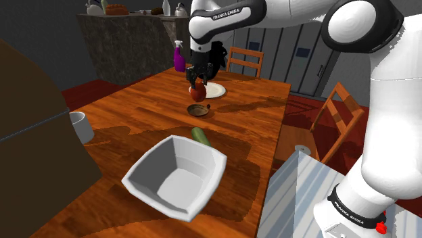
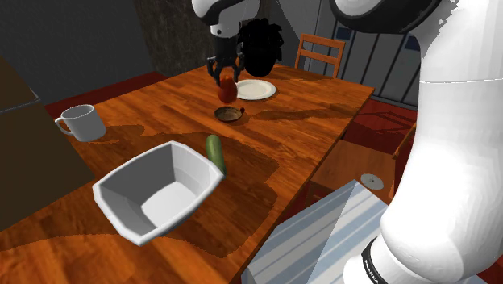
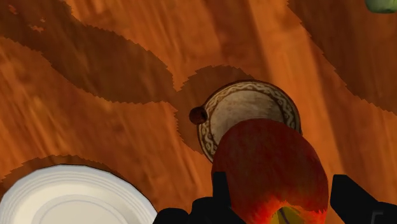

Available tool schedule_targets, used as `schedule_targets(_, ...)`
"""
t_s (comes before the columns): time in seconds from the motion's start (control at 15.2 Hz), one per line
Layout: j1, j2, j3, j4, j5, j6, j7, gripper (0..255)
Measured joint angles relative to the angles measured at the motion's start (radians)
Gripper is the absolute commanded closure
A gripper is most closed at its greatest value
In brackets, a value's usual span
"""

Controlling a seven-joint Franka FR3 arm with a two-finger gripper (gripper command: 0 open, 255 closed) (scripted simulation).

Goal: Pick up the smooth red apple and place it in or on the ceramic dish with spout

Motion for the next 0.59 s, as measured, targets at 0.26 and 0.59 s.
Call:
schedule_targets(0.26, -0.001, 0.004, -0.001, -0.050, -0.002, 0.054, 0.003, 255)
schedule_targets(0.59, -0.001, 0.015, -0.002, -0.064, -0.004, 0.079, 0.003, 255)
